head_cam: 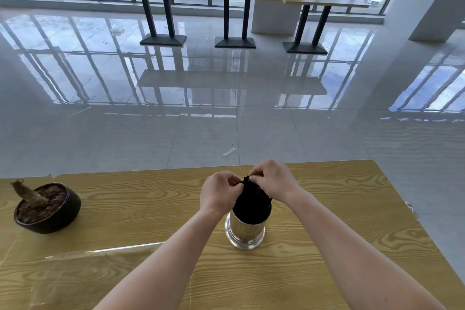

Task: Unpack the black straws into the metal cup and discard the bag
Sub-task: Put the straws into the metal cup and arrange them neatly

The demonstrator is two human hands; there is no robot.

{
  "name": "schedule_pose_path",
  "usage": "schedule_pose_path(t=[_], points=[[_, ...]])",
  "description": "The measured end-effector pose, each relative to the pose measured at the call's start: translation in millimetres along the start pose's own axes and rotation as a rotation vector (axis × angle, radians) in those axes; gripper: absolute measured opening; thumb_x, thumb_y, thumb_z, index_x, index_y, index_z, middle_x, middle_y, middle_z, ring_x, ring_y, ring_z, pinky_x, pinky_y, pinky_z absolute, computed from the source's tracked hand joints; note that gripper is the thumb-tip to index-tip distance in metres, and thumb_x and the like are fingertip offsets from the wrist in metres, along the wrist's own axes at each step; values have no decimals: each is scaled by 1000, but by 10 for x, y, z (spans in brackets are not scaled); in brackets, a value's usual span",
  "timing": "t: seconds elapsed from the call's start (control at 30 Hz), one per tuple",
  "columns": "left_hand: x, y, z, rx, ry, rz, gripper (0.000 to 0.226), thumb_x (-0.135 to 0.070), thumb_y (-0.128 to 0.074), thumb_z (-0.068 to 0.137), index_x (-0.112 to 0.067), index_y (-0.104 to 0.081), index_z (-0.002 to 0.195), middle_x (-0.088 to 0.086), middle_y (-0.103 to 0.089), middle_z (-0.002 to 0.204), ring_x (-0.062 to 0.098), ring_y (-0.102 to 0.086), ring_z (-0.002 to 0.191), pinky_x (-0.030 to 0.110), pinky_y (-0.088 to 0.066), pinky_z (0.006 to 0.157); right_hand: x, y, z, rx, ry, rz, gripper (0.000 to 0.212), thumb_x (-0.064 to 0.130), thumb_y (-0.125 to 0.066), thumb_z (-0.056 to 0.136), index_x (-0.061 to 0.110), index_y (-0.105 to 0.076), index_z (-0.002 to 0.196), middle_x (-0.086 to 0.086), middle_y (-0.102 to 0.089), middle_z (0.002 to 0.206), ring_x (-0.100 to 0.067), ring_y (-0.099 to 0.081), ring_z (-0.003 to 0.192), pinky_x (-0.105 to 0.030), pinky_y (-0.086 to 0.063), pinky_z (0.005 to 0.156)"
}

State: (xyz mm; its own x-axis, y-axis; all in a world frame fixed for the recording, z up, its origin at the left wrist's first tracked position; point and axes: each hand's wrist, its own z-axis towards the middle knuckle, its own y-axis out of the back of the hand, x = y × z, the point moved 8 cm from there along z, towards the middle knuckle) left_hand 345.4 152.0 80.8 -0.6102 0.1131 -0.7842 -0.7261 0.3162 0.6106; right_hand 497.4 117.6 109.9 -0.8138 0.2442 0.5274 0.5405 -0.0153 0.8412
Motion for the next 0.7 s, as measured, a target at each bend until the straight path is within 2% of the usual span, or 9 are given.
schedule_pose_path(t=[0.1,0.3,0.47,0.57,0.63,0.7], points=[[-19,14,3,-9,2,4,5,-27,-71,82,-26,-76,81,-14,-73,76,4,-67,72,31,-59,68,10,19,6,9,-7,-16,14,23,-69,92,17,-80,97,0,-78,93,-16,-70,89,-33,-56,80],[-82,59,-24,-46,0,-42,9,-27,-70,78,-31,-68,70,-14,-70,70,4,-66,70,35,-60,67,-11,105,7,-36,-26,17,13,21,-66,95,14,-77,95,-1,-76,89,-17,-67,84,-29,-49,73],[-144,159,-37,-118,-25,-99,1,-25,-72,78,-25,-73,77,-8,-72,74,9,-68,73,35,-59,70,64,327,-13,-158,21,48,14,19,-66,96,11,-77,98,-3,-76,92,-15,-62,80,-26,-43,72],[-194,243,-41,-146,-33,-168,2,-22,-73,80,-25,-73,79,-8,-73,73,4,-68,70,30,-58,69,147,455,-37,-197,76,57,12,18,-67,95,10,-76,98,-4,-76,93,-14,-62,81,-24,-42,71],[-274,297,-46,-154,-79,-193,5,-22,-74,81,-26,-73,80,-11,-73,72,-1,-67,69,22,-57,66,234,516,-69,-206,132,41,11,16,-68,95,9,-76,98,-5,-76,94,-14,-62,81,-19,-41,68],[-365,337,-41,-156,-122,-227,3,-22,-74,83,-25,-74,82,-12,-73,73,-3,-67,71,18,-55,67,345,557,-87,-218,196,16,11,15,-69,94,8,-76,98,-6,-75,94,-17,-64,82,-22,-44,70]])
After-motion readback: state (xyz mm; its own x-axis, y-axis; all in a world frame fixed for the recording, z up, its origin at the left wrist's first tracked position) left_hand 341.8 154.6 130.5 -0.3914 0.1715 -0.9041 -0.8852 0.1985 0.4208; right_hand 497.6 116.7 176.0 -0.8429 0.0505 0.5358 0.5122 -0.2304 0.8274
